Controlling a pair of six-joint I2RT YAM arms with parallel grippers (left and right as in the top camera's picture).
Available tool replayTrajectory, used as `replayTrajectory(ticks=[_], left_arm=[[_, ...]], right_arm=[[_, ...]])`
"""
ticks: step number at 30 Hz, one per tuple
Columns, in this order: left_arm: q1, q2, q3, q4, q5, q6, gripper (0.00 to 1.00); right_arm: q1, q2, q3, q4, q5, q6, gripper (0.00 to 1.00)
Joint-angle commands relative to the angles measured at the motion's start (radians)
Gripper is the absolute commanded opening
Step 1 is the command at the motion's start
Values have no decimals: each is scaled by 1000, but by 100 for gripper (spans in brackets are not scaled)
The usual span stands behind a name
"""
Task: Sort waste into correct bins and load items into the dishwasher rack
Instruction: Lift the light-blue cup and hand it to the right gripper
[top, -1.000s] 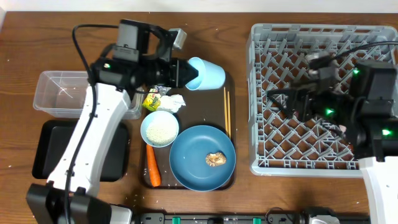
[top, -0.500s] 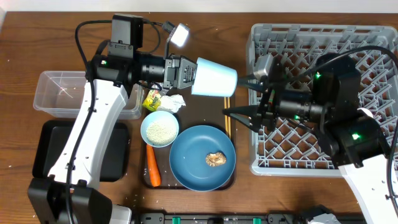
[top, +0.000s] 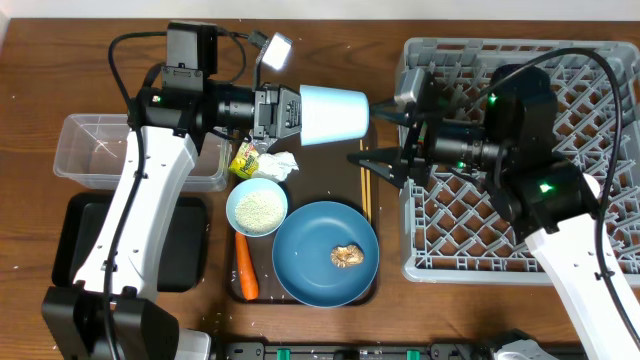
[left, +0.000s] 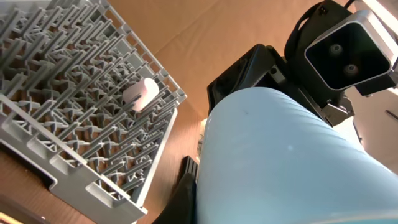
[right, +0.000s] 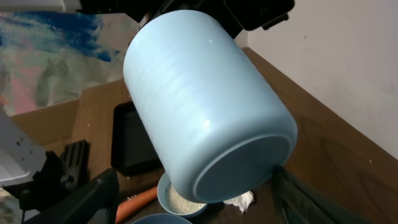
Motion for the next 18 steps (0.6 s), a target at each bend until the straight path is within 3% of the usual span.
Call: replayTrajectory(ticks=[1,8,18], left_arm=[[-30,-6,2,2,77,6,6],[-30,-6,2,5,77,6,6],[-38,-6,2,8,77,-5,6]], right_arm=[[-11,19,8,9,8,-8,71],[-82,18,8,-10,2,-2,72],[-92,18,8,77,-229,-3,76]])
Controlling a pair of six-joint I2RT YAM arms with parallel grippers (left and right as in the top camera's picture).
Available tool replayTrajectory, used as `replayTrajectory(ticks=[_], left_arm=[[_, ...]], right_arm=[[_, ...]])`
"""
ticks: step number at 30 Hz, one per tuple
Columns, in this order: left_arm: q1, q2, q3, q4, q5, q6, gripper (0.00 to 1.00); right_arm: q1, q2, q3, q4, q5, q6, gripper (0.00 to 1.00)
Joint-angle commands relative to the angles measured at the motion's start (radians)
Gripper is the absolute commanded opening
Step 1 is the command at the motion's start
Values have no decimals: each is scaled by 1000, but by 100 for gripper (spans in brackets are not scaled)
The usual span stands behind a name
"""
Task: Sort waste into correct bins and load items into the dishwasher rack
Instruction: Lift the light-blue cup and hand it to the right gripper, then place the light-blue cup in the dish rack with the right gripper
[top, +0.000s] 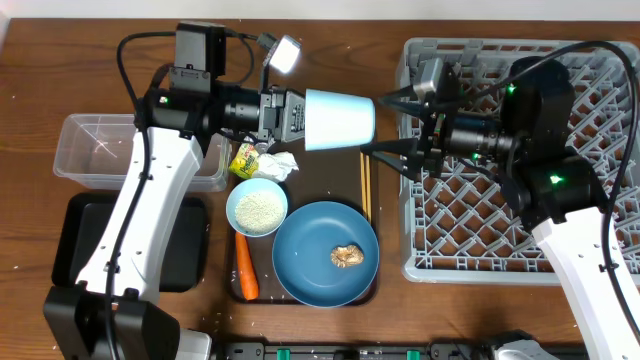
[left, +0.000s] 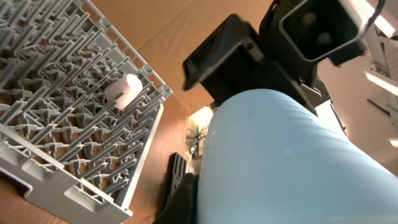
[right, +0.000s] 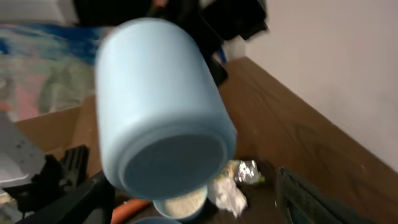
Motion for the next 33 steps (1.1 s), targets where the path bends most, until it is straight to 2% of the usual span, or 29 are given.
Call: replayTrajectory(ticks=[1,10,17,20,21,23,27,30,33], left_arm=[[-11,-6,2,2,32,-2,6],[-43,-13,3,6,32,-2,6],[-43,-13,3,6,32,-2,6],[-42,-13,3,9,32,-2,8],[-41,-13,3,10,29,-2,15],[-33,-13,3,16,-4,-2,37],[9,-13,3,16,-103,-29,59],[53,-13,3,16,-152,-46,68],[98,-13,3,13,-179,-59,70]], right_arm=[[-4,4,8,32,-132,-3,76],[36,23,8,55,-125,-3,78],[74,34,8,59,-129,-2,59],[79,28,8,58,-128,2,55],[77,26,8,58,-128,6,55],[71,13,8,58,-111,27,54],[47,-33,8,29,-11,76,50],[16,-78,8,-49,121,90,50],[-27,-122,8,-156,272,108,50]])
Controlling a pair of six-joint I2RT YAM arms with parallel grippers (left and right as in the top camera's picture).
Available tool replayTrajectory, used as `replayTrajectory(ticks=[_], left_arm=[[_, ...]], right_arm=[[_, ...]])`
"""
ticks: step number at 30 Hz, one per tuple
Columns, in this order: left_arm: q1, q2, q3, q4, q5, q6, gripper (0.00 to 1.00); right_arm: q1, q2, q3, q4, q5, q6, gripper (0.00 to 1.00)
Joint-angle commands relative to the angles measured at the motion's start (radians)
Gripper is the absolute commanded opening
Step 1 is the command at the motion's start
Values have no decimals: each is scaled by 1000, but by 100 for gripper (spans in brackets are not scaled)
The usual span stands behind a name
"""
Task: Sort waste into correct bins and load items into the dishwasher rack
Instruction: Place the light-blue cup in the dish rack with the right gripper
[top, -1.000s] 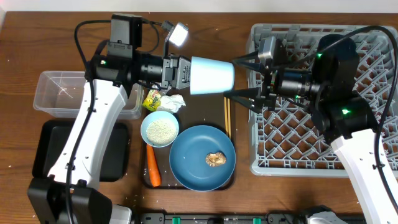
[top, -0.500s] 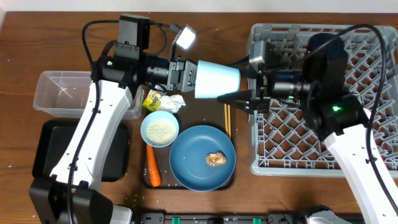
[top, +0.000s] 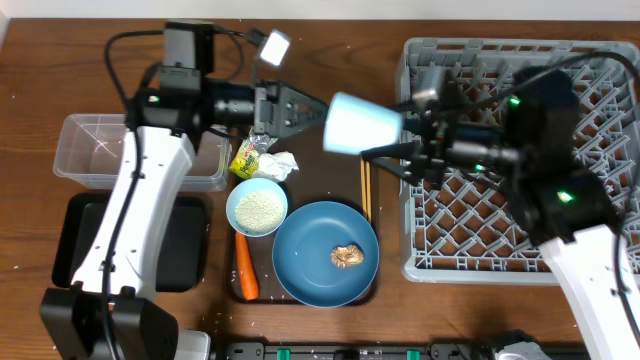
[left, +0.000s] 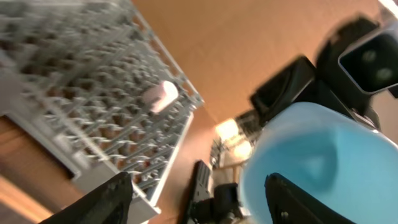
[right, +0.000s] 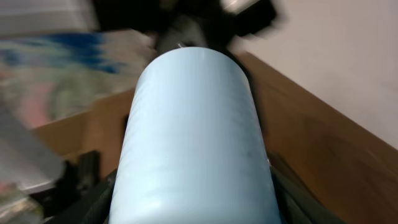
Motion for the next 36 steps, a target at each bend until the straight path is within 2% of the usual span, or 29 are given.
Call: replayTrajectory(ticks=[1,6,13,18,23,28,36], left_arm=[[49,-13,3,-3,-55,-20,70],[111,-13,3,-42,-58,-21,71],[126,-13,3,-73,-74,-20,71],[125,-13,3,-111,-170,-21,71],[124,-13,3,-167,-289,-20,71],[124,-13,3,-215,-372,-20,71],[124,-13,3,-239,-424,-16,71]], right_arm=[[-59,-56,8,-80,245,58,50],[-191,-76,8,-288,533,177,50],[-470,-69,8,-513,657,293,52],[-610,-55,8,-619,740,358,52],[-641,5,8,-705,897,445,51],[-641,85,8,-710,896,456,50],[-617,210,8,-709,847,463,51]])
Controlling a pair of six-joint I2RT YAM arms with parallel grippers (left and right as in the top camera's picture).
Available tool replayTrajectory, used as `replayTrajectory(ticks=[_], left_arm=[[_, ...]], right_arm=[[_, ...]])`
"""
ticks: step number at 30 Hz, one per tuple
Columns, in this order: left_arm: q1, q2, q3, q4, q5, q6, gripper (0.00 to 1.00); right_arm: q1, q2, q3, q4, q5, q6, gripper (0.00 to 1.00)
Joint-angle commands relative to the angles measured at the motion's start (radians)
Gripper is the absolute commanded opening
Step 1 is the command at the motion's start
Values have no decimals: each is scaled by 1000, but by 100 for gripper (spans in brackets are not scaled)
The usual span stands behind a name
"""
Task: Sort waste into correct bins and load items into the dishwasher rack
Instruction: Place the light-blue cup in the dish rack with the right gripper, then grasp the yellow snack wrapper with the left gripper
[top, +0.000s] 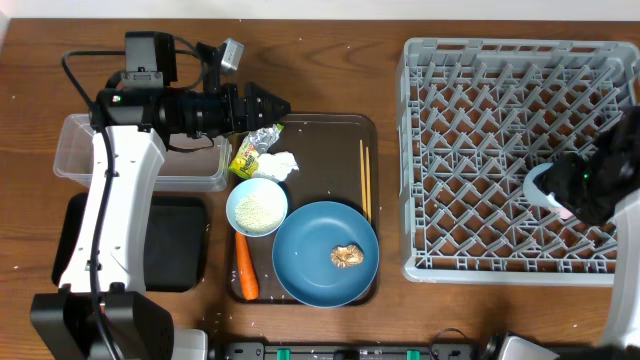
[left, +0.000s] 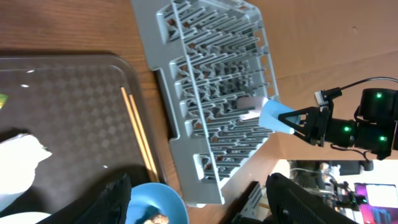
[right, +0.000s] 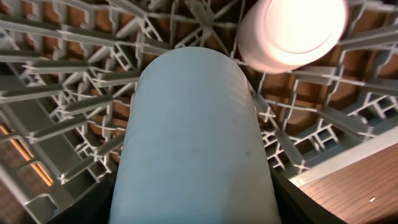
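The light blue cup (right: 193, 137) lies sideways in my right gripper (right: 196, 202), which is shut on it over the right side of the grey dishwasher rack (top: 500, 60). The overhead view shows the cup (top: 540, 186) near the rack's right edge, just above the grid. A small white round piece (right: 292, 28) sits in the rack just beyond the cup. My left gripper (top: 270, 105) stands open and empty over the top left corner of the brown tray (top: 330, 135). In the left wrist view the cup (left: 278, 116) shows far off at the rack.
On the tray lie a blue plate (top: 310, 260) with a food scrap (top: 348, 256), a bowl of rice (top: 256, 208), a carrot (top: 245, 268), chopsticks (top: 365, 180), a yellow wrapper (top: 248, 155) and a tissue (top: 278, 163). A clear container (top: 90, 160) and a black bin (top: 170, 250) stand at left.
My right gripper has moved the cup from above the tray's top edge to the right side of the rack. My left gripper has drawn back to the left, still open.
My left gripper held the cup sideways above the tray, with the right gripper open at its base. A little later both stood slightly higher, the same way. Then the right gripper was shut on the cup and the left was open. Now the cup is over the rack.
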Motion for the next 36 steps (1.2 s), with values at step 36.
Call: replayTrajectory(ticks=[36], left_arm=[[-176,-121,-47,-263,-846,-103,67]], right_arm=[[415,-249,26,306,-401,-102,79]])
